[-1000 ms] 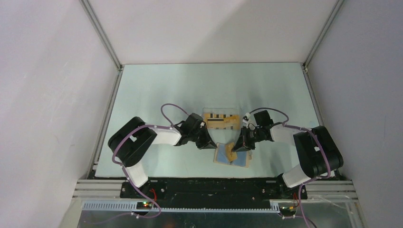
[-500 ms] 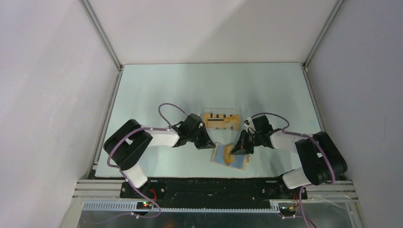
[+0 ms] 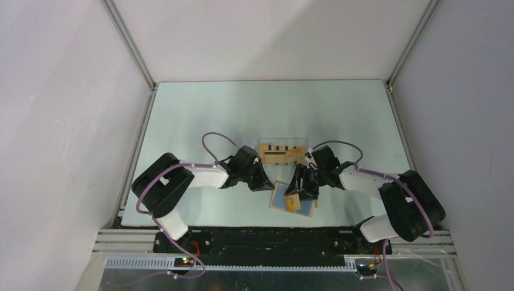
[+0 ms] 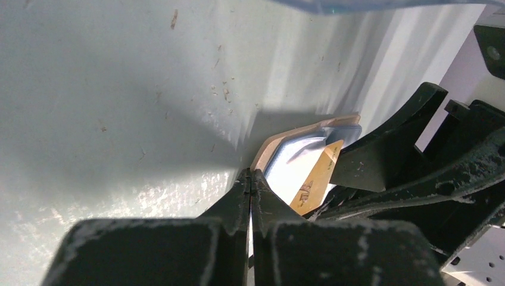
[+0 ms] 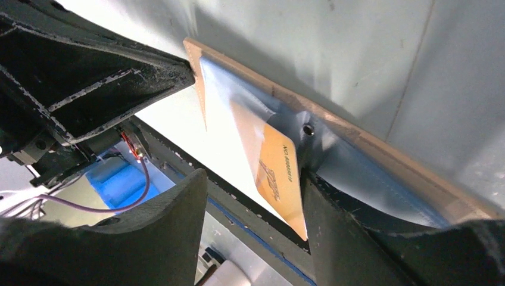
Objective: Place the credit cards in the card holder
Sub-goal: Move the card holder to the center of the board.
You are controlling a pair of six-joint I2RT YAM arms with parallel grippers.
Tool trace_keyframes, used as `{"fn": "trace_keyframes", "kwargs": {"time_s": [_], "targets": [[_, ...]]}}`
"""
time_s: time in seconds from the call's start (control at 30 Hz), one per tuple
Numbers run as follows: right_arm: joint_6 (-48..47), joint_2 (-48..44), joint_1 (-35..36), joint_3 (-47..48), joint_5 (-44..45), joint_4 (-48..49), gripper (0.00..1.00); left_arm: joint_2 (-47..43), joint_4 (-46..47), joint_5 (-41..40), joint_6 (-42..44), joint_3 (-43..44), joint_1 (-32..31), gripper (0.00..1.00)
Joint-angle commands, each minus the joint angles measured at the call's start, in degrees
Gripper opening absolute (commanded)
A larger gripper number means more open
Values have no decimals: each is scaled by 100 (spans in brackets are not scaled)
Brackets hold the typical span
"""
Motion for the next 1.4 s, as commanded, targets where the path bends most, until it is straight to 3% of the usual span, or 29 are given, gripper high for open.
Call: {"fn": "trace_keyframes", "kwargs": {"time_s": [0.0, 0.1, 0.3, 0.57, 0.7, 1.03, 1.37], "targets": [[-66, -61, 220, 73, 599, -756, 64, -222, 23, -23, -67, -40, -62, 0], [43, -46, 272, 75, 559, -730, 63, -223, 6, -27, -72, -32, -75, 0], [198, 26, 273, 73, 638, -643, 44, -234, -8, -46, -117, -61, -90, 0], [151, 60, 209, 75, 696, -633, 10, -249, -8, -94, -240, -110, -105, 0], [143, 27, 194, 75, 755, -622, 0, -295, -5, -156, -297, -146, -119, 0], [147, -275, 89, -40, 824, -540, 0, -398, 18, -336, -448, -230, -146, 0], [28, -492, -332, -381, 307, 265, 0, -569, 249, -550, -823, -456, -266, 0]]}}
